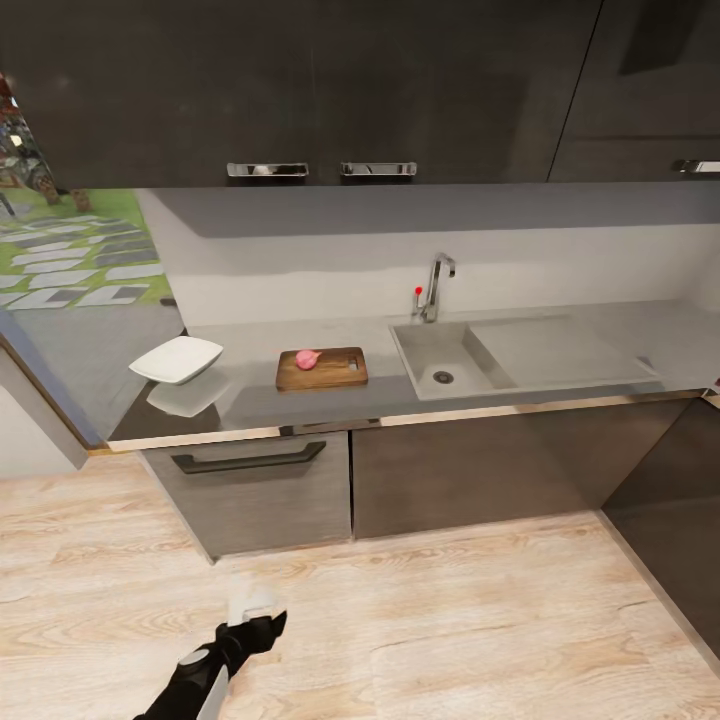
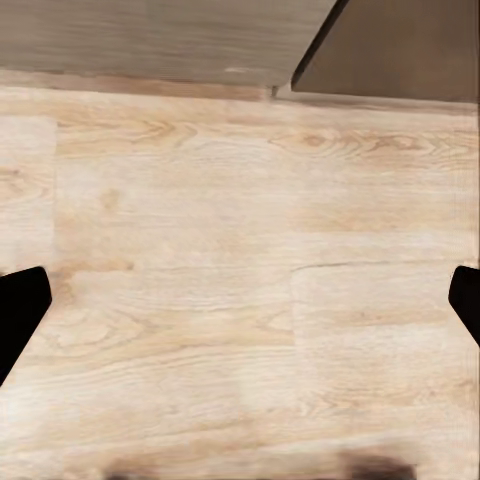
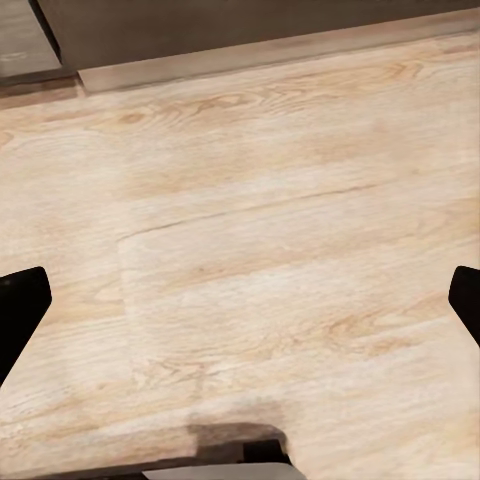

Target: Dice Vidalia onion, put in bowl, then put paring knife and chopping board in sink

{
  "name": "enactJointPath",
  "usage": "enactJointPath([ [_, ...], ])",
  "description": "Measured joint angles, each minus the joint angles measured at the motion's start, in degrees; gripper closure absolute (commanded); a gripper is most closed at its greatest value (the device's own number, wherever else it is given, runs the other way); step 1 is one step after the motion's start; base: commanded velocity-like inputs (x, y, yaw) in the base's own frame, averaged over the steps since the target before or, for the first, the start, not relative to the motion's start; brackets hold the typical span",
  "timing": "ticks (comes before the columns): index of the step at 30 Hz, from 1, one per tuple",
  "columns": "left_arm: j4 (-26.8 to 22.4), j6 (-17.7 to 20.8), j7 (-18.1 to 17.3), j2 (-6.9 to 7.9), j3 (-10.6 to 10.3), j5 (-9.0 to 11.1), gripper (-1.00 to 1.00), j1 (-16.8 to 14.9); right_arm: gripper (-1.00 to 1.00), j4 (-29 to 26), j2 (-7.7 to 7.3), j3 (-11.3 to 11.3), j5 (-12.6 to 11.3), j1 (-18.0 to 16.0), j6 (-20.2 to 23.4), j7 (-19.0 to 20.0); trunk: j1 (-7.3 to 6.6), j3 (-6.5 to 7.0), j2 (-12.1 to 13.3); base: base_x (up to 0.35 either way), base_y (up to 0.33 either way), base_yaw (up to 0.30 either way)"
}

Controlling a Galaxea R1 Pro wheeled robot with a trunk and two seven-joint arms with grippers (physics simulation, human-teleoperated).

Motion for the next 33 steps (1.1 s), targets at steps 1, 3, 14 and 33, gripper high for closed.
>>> enactJointPath([
  [1, 0.96, -0.30, -0.02, 0.07, 0.00, -0.01, -1.00, -0.01, -1.00, -0.01, 0.00, 0.00, 0.00, -0.02, 0.00, 0.00, 0.00, 0.00, 0.00, 0.000, 0.000, 0.000],
  [3, 3.52, -1.22, -0.07, 0.29, 0.00, -0.07, -1.00, -0.01, -1.00, 0.01, 0.00, -0.02, 0.00, 0.02, 0.00, 0.00, 0.00, 0.00, 0.00, 0.000, 0.000, 0.000],
  [14, 14.16, -6.13, -0.23, 1.35, 0.00, -0.14, -1.00, 0.00, -1.00, -0.01, -0.15, -0.23, 0.00, 0.04, 0.00, 0.00, 0.00, 0.00, -0.01, 0.000, 0.000, 0.000],
  [33, 19.21, -7.64, -0.28, 2.02, 0.01, -0.14, -1.00, 0.00, -1.00, -0.20, -0.18, -0.44, -0.09, 0.03, -0.18, -0.07, 0.00, 0.00, -0.01, 0.000, 0.000, 0.000],
])
